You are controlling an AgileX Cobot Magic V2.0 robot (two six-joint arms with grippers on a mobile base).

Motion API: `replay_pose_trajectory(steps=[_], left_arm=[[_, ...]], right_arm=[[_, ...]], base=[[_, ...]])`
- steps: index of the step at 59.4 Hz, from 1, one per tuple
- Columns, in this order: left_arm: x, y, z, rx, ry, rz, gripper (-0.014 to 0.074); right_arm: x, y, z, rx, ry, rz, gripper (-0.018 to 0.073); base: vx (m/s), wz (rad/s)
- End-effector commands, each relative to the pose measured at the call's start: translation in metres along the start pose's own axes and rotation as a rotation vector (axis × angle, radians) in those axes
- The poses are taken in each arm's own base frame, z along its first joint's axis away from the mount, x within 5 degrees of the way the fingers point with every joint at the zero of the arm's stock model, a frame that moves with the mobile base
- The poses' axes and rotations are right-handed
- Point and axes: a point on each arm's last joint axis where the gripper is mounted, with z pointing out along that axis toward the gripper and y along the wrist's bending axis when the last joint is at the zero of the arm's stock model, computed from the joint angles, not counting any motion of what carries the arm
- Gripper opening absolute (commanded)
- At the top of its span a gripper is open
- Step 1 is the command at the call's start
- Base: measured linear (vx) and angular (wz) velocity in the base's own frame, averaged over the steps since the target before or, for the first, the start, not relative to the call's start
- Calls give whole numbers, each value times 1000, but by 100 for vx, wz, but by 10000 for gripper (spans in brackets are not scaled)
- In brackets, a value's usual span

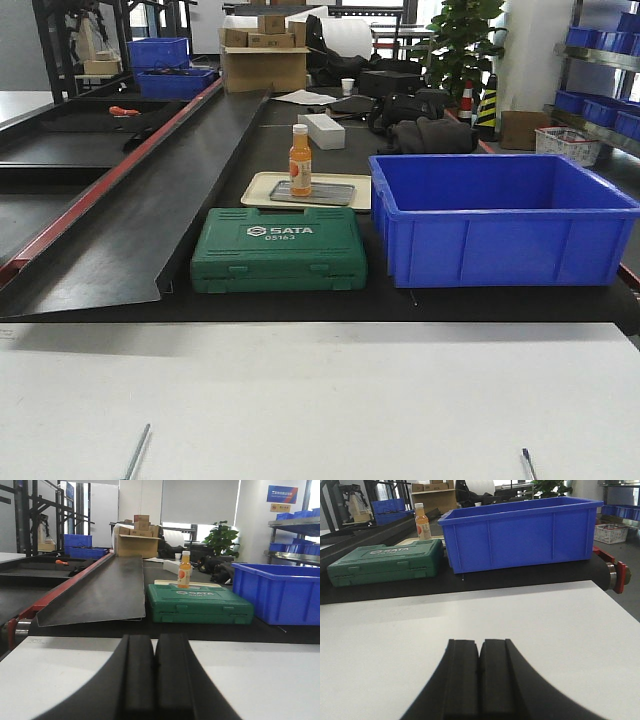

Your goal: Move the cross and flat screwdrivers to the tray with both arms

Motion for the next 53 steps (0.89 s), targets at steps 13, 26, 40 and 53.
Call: replay_pose_trajectory(steps=[13, 26, 40, 53], left_arm=[[-18, -2, -2, 10, -126, -18, 3], [-18, -2, -2, 10, -126, -18, 3], [-18, -2, -2, 10, -126, -18, 3], [-19, -2, -2, 11, -137, -18, 3]], right_arm=[[-6, 0, 0, 0, -85, -10, -8], [-6, 0, 0, 0, -85, -10, -8], [-6, 0, 0, -1, -87, -10, -8], [-9, 0, -1, -3, -121, -9, -8]], base=[[0, 0], [0, 0], [0, 0], [0, 0]])
